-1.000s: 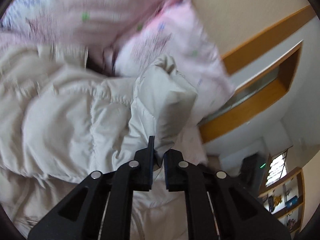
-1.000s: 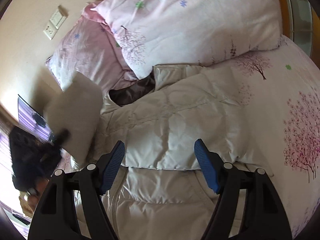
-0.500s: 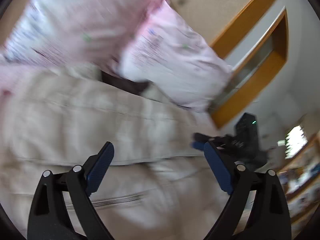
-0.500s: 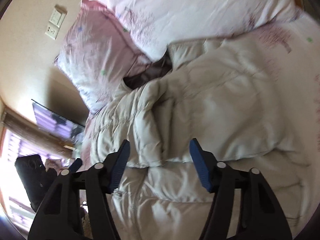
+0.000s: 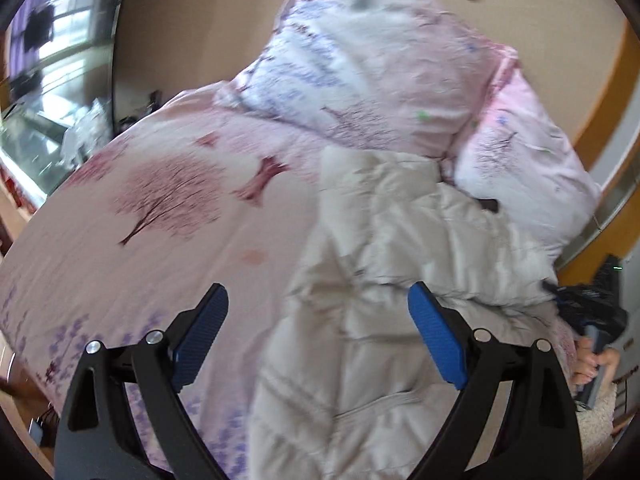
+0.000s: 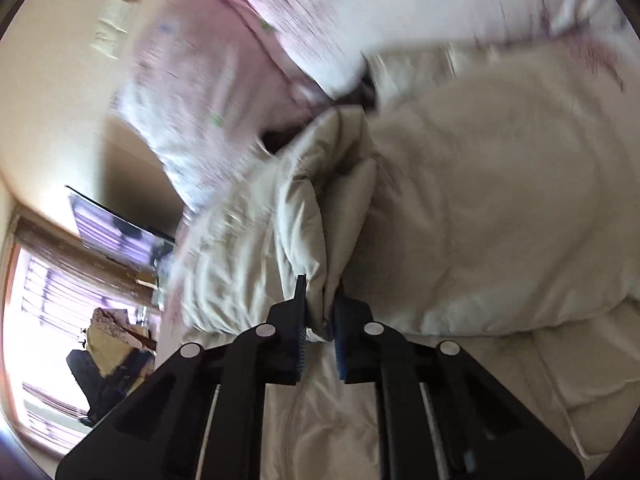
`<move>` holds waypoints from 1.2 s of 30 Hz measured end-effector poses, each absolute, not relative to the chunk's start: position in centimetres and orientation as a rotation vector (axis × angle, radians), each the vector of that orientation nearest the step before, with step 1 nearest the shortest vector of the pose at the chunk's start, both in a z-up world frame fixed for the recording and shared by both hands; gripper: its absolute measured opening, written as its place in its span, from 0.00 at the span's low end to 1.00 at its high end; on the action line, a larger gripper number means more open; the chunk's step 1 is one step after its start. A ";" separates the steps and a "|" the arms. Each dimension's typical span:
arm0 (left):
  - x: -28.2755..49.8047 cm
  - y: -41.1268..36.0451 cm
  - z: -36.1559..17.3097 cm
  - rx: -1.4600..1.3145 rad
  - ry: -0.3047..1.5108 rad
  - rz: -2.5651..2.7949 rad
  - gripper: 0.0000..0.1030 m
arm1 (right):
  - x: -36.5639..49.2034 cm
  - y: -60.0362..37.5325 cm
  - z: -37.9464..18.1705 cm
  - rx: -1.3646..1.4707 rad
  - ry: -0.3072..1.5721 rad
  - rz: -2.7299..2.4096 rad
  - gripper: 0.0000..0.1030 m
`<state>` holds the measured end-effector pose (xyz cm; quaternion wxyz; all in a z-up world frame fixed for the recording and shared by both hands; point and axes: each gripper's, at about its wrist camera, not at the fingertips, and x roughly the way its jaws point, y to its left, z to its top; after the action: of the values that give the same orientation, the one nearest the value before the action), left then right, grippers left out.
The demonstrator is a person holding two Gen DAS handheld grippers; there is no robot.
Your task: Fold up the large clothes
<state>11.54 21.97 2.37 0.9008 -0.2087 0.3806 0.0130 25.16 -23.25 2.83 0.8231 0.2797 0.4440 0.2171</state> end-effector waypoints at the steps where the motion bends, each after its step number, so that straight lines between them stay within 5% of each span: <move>1: 11.4 22.3 2.0 -0.437 0.799 0.031 0.92 | 24.7 -23.5 3.3 0.587 0.921 0.452 0.11; 15: 11.3 22.0 -1.4 -0.428 0.849 -0.018 0.93 | 24.5 -23.4 -1.5 0.551 1.101 0.299 0.12; 18: 10.9 22.3 -1.8 -0.449 0.841 -0.045 0.93 | 24.1 -23.7 -0.4 0.521 1.095 0.306 0.26; 22: 10.0 23.2 -2.8 -0.517 0.871 -0.115 0.93 | 21.4 -25.8 2.3 0.498 0.999 0.365 0.64; 26: 8.8 23.8 -3.6 -0.541 0.907 -0.181 0.93 | 18.0 -29.9 4.1 0.475 0.947 0.357 0.80; 36: 5.0 24.0 -4.4 -0.586 0.906 -0.382 0.80 | 8.6 -42.8 -0.7 0.696 1.048 0.174 0.80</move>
<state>4.98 24.04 -4.36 0.8407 -0.2772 0.4287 -0.1806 8.62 -42.85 -0.68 0.8049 0.3253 0.4896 0.0814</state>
